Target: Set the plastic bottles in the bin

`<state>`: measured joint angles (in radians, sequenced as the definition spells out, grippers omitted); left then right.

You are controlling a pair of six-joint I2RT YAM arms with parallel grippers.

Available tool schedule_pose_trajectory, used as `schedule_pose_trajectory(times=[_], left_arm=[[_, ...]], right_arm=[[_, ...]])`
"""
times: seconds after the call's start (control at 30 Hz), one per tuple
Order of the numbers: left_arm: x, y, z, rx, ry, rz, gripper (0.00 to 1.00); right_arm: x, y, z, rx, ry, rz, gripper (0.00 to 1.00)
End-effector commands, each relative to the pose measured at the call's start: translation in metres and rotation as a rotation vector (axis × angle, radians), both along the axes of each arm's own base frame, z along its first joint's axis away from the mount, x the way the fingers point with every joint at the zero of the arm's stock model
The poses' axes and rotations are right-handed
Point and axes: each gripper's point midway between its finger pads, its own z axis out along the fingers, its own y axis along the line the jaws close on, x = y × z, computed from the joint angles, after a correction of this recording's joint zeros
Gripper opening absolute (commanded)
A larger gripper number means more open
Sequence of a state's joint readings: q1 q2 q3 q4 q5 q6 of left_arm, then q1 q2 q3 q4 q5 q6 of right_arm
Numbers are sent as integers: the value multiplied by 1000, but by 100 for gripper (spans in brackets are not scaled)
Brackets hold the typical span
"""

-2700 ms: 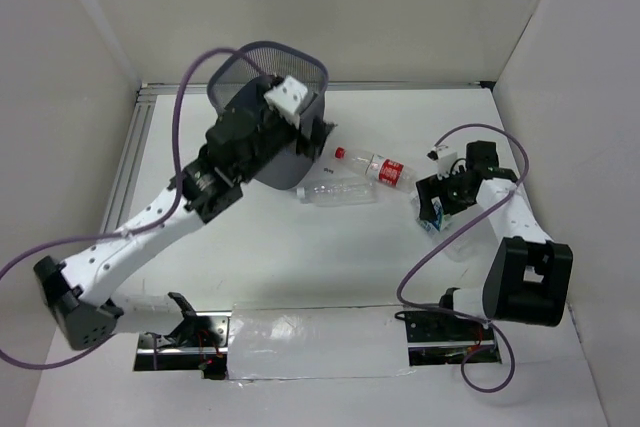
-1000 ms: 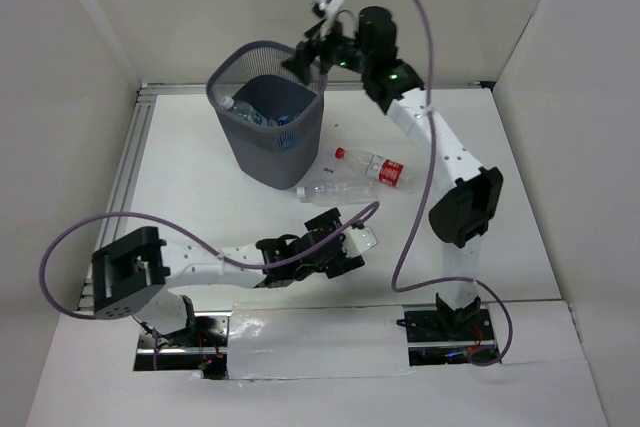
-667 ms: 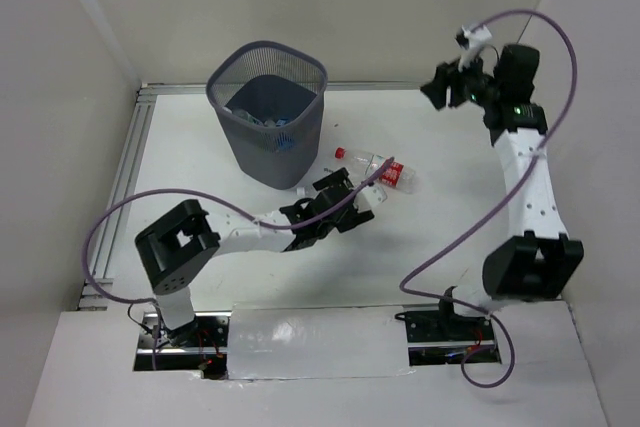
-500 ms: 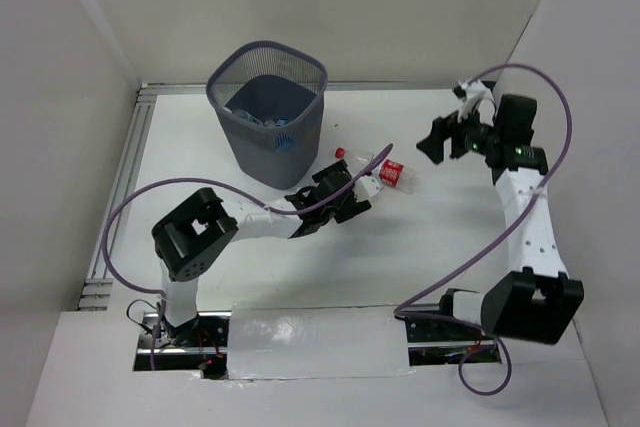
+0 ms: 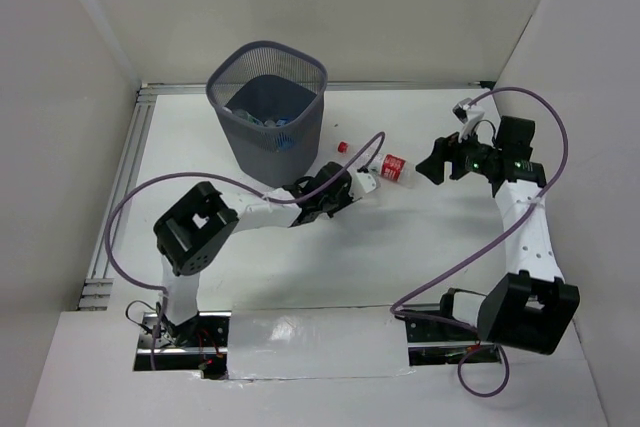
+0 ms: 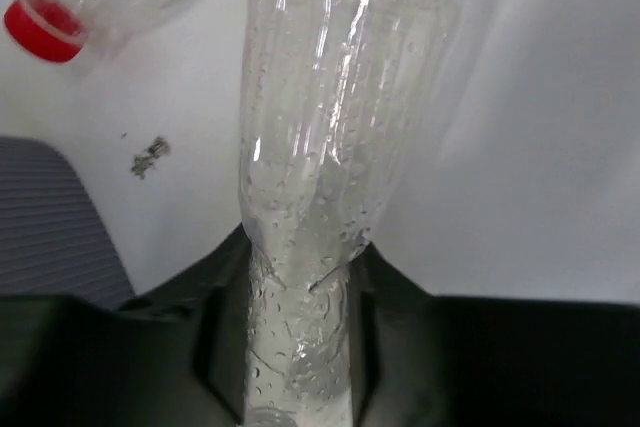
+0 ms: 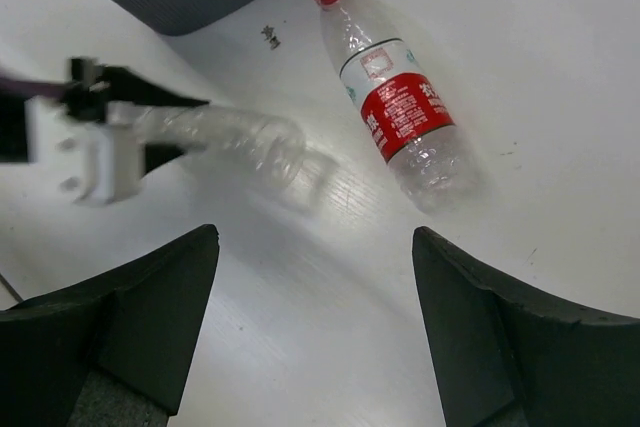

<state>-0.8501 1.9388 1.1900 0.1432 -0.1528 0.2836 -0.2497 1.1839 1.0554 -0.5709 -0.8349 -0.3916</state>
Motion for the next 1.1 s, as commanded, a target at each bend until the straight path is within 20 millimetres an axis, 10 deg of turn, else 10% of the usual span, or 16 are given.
schedule_pose_trajectory(times=[0.0, 0.23, 0.5, 0.6, 0.77, 0.93, 1.07], left_arm=[[-47, -45, 81, -166, -34, -150, 0], [-74, -18, 223, -379, -180, -126, 0], [10, 99, 411, -874, -480, 266, 2], [37, 132, 441, -973, -547, 373, 4], [88, 170, 430, -1006, -554, 514, 15], [137, 190, 371, -901, -474, 656, 100], [129, 197, 387, -913, -471, 646, 100]], right_arm=[[25, -8, 3, -14, -37, -2, 84], [56, -20, 6, -28, -63, -35, 86], [80, -24, -8, -63, -49, -50, 95], [85, -12, -15, -80, -45, -10, 95], [90, 9, -21, -100, -57, 41, 99], [106, 39, -38, -183, -70, 140, 100], [129, 43, -70, -259, -7, 177, 100]])
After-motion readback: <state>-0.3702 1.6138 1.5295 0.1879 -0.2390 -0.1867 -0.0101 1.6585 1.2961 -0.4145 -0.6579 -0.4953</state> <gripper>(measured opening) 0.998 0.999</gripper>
